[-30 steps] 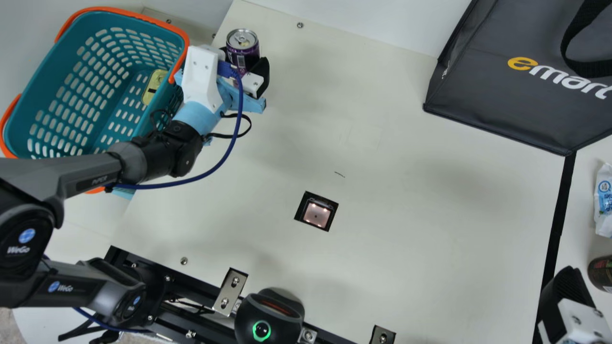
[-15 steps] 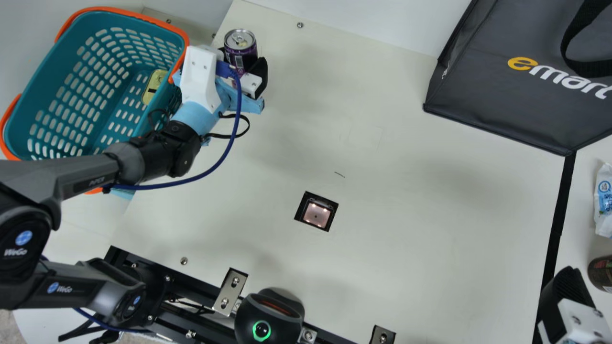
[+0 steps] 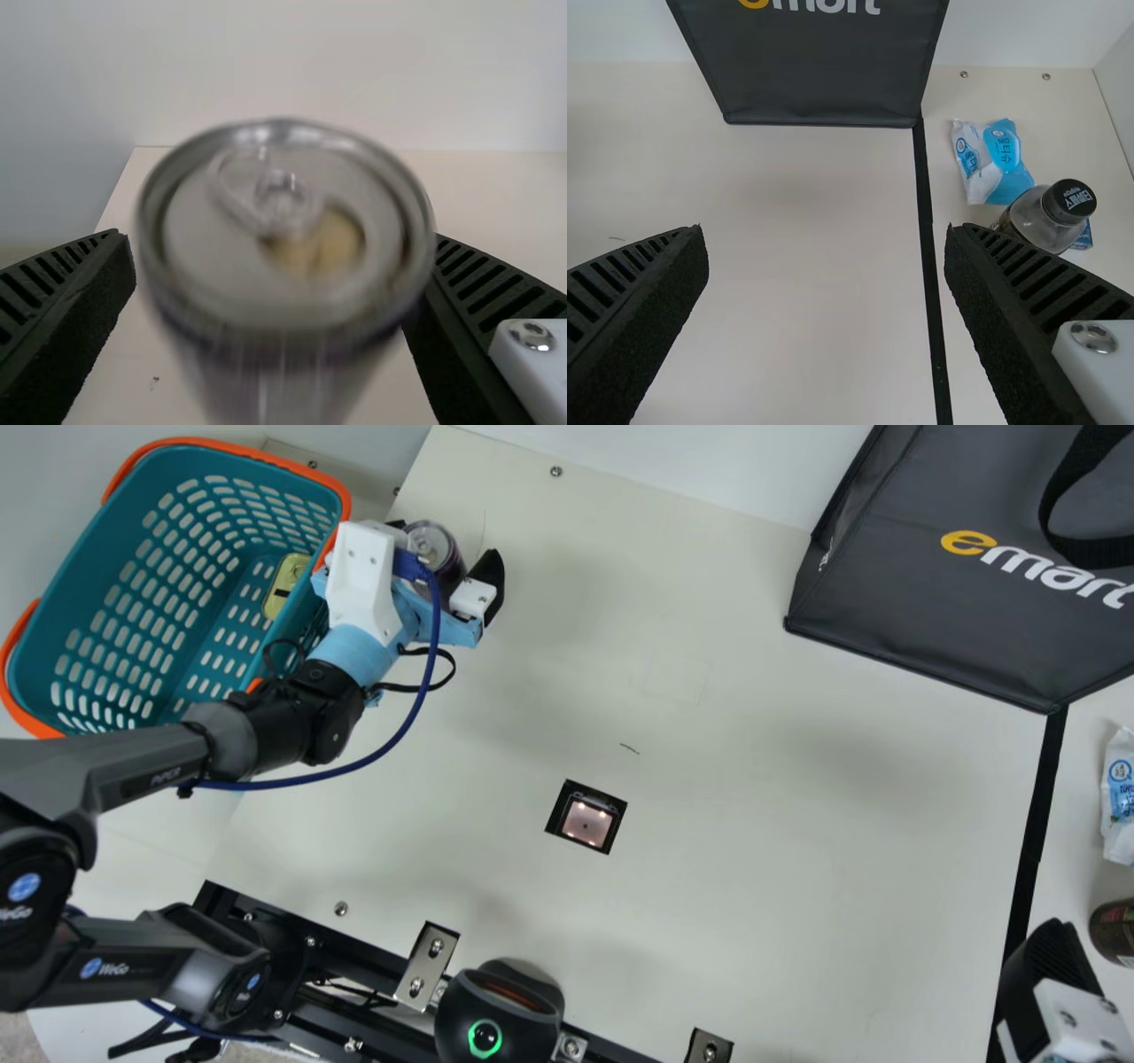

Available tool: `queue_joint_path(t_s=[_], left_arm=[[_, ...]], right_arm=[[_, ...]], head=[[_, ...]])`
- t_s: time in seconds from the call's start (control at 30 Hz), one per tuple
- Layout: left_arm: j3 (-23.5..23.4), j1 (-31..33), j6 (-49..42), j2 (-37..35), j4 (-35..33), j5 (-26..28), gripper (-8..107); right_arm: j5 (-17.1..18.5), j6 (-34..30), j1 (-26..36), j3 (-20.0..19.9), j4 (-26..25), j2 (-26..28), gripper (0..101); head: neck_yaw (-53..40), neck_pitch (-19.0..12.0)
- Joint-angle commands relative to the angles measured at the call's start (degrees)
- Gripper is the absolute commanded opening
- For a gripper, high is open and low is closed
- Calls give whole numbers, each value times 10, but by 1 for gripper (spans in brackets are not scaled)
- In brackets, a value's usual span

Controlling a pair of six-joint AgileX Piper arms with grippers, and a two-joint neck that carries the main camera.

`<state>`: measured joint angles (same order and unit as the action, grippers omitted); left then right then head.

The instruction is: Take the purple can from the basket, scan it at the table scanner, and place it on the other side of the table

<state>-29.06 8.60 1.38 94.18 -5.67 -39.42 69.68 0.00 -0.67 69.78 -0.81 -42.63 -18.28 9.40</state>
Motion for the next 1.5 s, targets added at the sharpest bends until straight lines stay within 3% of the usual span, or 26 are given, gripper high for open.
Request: queue_joint_path(t_s=[0.0,0.37,0.63,0.97,1.27,1.47], left_arm=[[2,1,-1,-2,-1,-1,90],[14,-1,-5,-20,-4,9,90],[14,-7,5,-69,18,87,90],[6,-20,21,-159,53,250,90],[-15,-4,53,-247,81,431,90],[-46,5,34,-298,65,555,90]], right_arm=[[0,0,0,0,0,0,95],[0,0,0,0,0,0,95],[0,0,0,0,0,0,95],[0,0,0,0,0,0,95],[0,0,0,0,0,0,95],[0,0,0,0,0,0,95]], head=[[-1,-15],[-1,-15],[-1,-15],[-1,-15],[-1,-15],[-1,-15]])
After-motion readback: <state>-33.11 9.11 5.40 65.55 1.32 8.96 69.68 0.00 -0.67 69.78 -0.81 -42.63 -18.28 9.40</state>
